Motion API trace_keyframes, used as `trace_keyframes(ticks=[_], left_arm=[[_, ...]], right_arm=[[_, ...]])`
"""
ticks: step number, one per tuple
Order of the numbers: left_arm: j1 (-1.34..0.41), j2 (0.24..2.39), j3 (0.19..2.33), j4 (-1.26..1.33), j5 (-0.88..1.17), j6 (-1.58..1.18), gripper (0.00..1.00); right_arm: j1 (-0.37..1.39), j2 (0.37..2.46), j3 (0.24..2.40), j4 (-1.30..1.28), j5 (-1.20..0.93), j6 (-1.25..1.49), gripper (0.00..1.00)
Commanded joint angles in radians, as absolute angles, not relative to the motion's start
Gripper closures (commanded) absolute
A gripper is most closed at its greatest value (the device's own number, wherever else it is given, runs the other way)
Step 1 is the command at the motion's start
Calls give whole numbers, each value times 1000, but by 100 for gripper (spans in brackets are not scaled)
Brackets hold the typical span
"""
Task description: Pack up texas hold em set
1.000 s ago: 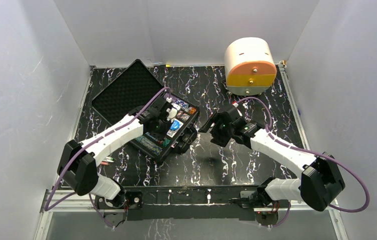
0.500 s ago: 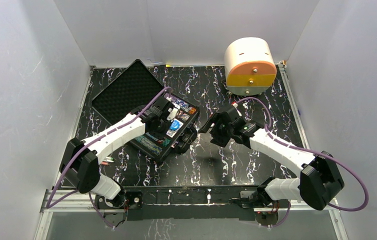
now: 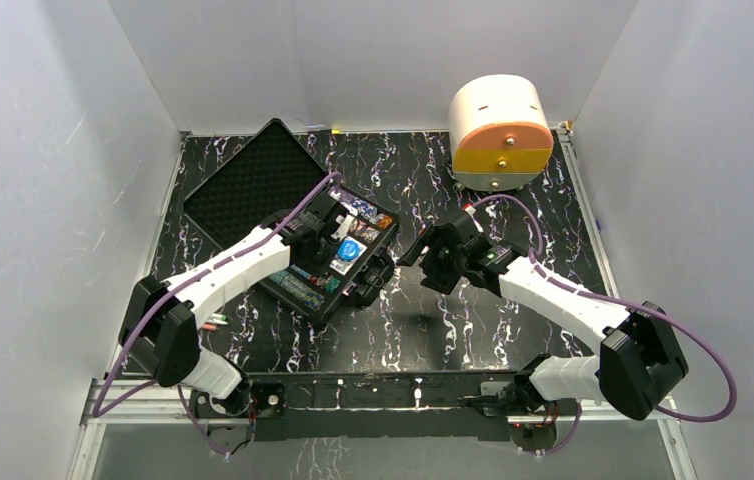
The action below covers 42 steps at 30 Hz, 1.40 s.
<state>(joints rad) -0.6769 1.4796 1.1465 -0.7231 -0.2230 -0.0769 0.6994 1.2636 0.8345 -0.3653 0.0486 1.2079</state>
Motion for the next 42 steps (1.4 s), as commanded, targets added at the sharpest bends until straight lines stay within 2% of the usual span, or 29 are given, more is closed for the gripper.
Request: trace_keyframes(ticks=[1, 5, 8, 12, 15, 24, 42], left_arm=[[-666, 1488, 1132, -770, -247, -64, 100], [-666, 1480, 1138, -766, -240, -68, 100], [-666, 1472, 1137, -763, -239, -68, 100], [-666, 1474, 1131, -761, -235, -69, 100], [-666, 1468, 1130, -760, -235, -75, 100], [-666, 1428, 1133, -762, -242, -83, 100], [-666, 1380, 1186, -762, -153, -77, 100]], right_arm=[[695, 1265, 841, -342, 47, 1210, 19], [695, 1264, 838, -323, 29, 1194, 20], [698, 1271, 832, -202, -75, 1102, 26], [708, 1350, 868, -63, -234, 1010, 48], [745, 1422, 913, -15, -280, 981, 59], [802, 1559, 974, 92, -323, 1018, 61], [805, 1554, 956, 70, -319, 1017, 60]])
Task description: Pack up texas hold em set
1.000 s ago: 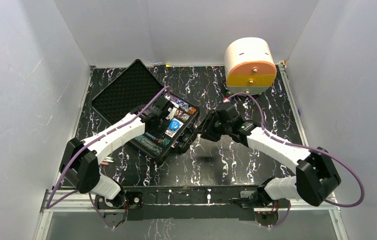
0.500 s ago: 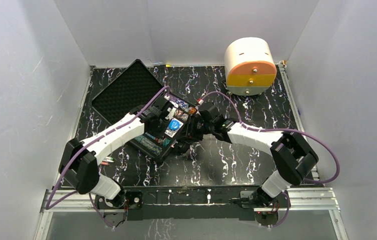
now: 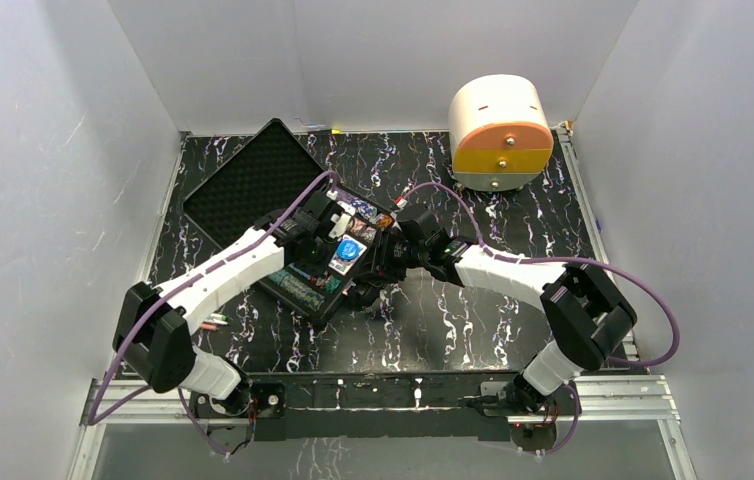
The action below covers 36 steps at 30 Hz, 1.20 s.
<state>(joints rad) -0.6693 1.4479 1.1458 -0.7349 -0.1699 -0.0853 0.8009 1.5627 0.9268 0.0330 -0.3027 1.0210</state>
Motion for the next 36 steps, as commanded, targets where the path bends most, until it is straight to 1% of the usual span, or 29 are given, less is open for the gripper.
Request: trace_keyframes(ticks=[1, 10, 22, 23, 26, 27, 28, 30, 32, 36], left_arm=[[-666, 1379, 1185, -762, -149, -75, 100], [-666, 1419, 1155, -753, -92, -67, 100], [-666, 1483, 1121, -727, -124, -70, 100], [-666, 1486, 1122, -726, -123, -74, 97], [-666, 1490, 1122, -724, -118, -77, 77], [-666, 1489, 1123, -724, -123, -81, 74], [-666, 1486, 1123, -724, -123, -81, 73], [-666, 1478, 1123, -722, -125, -83, 73], [-666, 1465, 1123, -717, -120, -84, 75], [-666, 1464, 1113, -704, -106, -87, 87]], right_arm=[[805, 1553, 954, 69, -319, 1016, 60], [805, 1547, 941, 49, -306, 1023, 59], [805, 1533, 919, 26, -285, 1030, 59], [805, 1532, 918, 25, -284, 1032, 59], [805, 1528, 916, 22, -281, 1032, 59], [805, 1526, 915, 20, -281, 1032, 59], [805, 1526, 915, 19, -280, 1032, 59], [805, 1525, 913, 18, -278, 1032, 59], [805, 1524, 912, 18, -278, 1032, 59], [805, 1524, 907, 17, -276, 1036, 59]])
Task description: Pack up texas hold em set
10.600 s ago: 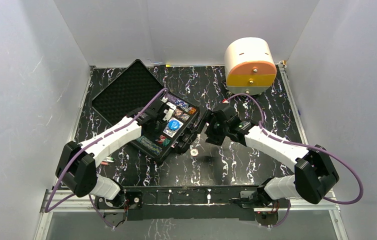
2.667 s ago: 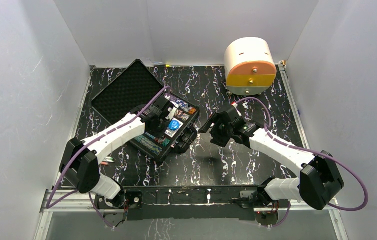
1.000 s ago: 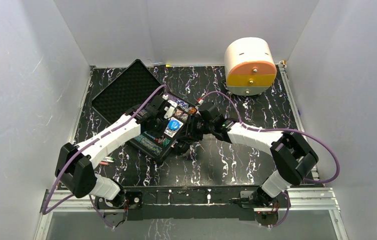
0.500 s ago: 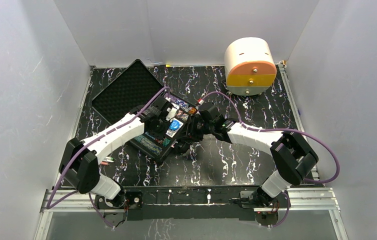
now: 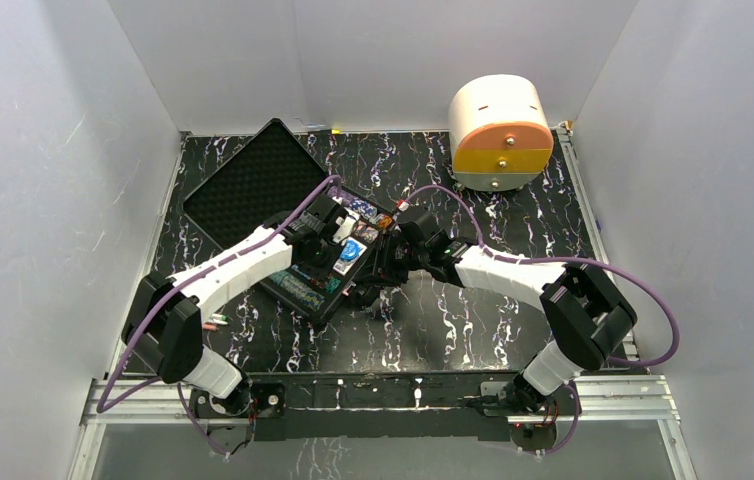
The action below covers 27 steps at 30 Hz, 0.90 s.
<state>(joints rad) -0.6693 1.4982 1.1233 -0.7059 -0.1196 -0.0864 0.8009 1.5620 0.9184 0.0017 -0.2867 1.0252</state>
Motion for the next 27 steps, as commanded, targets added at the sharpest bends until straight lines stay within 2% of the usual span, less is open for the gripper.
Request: trace_keyframes(ticks=[1, 15, 23, 24, 27], left_arm=[[-666, 1467, 1111, -703, -101, -89, 89], [-666, 1508, 1076, -649, -69, -103, 100], [-665, 1497, 1092, -682, -154, -104, 100], [-666, 1481, 1101, -686, -147, -104, 99], [-666, 1415, 1138, -686, -85, -106, 89]], right_arm=[[805, 1524, 908, 17, -276, 1037, 59], [805, 1497, 900, -27, -224, 1032, 59], [794, 1474, 915, -95, -157, 1002, 59], [788, 1470, 924, -118, -137, 991, 58], [757, 1461, 956, -211, -63, 960, 57]])
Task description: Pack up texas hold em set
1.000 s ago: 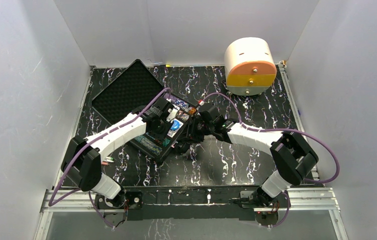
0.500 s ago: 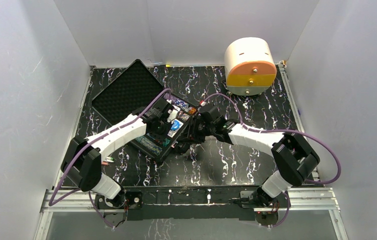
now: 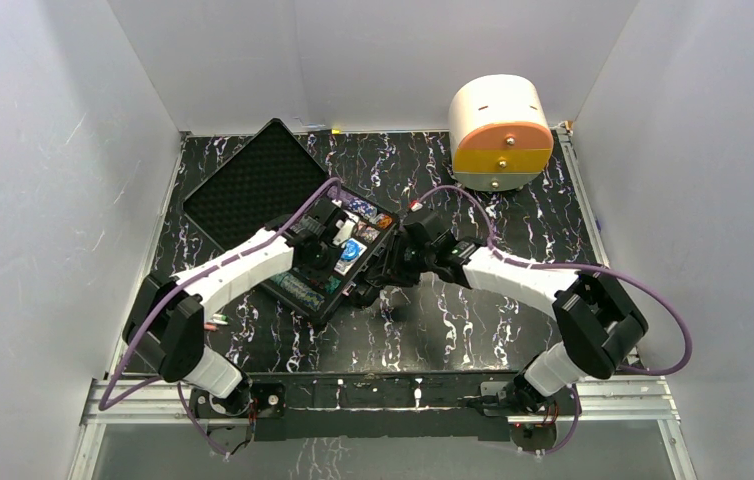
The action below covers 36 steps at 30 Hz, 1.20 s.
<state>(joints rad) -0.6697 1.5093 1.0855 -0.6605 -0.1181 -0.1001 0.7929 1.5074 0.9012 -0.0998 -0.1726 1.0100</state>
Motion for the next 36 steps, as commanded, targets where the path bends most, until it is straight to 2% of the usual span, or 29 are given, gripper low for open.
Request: trace_keyframes(ticks=[1, 5, 9, 14, 17, 22, 31, 33, 36], left_arm=[[-665, 1393, 1149, -681, -66, -107, 84], [-664, 1296, 1162, -646, -31, -117, 64], [-663, 1209, 1147, -580, -36, -151, 49], [-663, 1111, 1095, -476, -67, -256, 29], [-663, 1074, 1068, -429, -86, -304, 21], [-663, 1034, 1030, -384, -98, -357, 17], [-663, 1040, 1020, -373, -97, -367, 15], [-663, 1045, 1020, -371, -98, -365, 15], [-663, 1052, 1020, -371, -99, -365, 15]], right_arm=[[746, 1460, 967, -245, -31, 946, 55], [700, 1475, 1018, -371, 106, 883, 46], [673, 1542, 1084, -458, 249, 804, 30], [656, 1696, 1222, -539, 319, 733, 20], [646, 1803, 1308, -577, 336, 706, 18], [615, 1921, 1402, -635, 376, 709, 18], [580, 1991, 1406, -541, 276, 617, 21], [578, 2011, 1421, -555, 283, 604, 23], [578, 2030, 1438, -592, 293, 597, 34]])
